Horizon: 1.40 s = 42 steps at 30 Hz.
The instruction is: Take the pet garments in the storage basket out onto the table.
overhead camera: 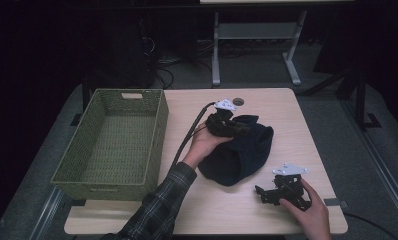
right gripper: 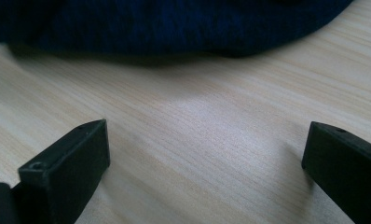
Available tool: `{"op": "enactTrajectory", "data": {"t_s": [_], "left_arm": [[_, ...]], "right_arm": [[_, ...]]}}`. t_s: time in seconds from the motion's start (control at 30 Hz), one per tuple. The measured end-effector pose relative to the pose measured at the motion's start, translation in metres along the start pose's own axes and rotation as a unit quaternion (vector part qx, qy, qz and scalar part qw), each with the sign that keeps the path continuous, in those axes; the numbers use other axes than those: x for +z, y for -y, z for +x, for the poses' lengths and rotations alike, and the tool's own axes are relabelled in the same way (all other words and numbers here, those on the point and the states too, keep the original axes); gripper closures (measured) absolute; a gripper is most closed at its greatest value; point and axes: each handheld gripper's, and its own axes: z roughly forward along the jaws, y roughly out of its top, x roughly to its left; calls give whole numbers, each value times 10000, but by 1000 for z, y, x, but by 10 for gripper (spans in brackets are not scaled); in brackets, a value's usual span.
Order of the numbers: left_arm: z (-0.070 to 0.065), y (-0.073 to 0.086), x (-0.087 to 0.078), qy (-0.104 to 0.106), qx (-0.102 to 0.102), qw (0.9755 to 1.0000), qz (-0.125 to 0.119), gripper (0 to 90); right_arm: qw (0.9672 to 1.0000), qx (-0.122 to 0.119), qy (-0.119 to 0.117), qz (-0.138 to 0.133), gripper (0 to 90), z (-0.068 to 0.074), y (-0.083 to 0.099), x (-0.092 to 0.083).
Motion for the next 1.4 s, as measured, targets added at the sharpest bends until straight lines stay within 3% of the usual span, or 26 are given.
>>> {"op": "enactTrajectory", "data": {"t_s": [0.37, 0.53, 0.87, 1.03, 1.2, 1.4], "left_arm": [[1, 2, -12, -349, 104, 9993, -30, 316], [-5, 4, -20, -607, 342, 9976, 32, 179], [-23, 18, -45, -747, 408, 9962, -158, 148], [-33, 32, -54, -909, 488, 9947, -33, 148], [-41, 50, -62, -1040, 375, 9939, -45, 148], [-50, 71, -69, -1158, 384, 9924, 155, 148]], "right_arm": [[10000, -4, 0, -4, 4, 0, 0, 0], [10000, -7, -1, -8, 5, 0, 0, 0], [10000, -15, 2, -11, 4, 0, 0, 0], [10000, -27, 6, -8, 5, 0, 0, 0], [10000, -26, 6, -8, 4, 0, 0, 0], [10000, -30, 7, -9, 4, 0, 0, 0]]}}
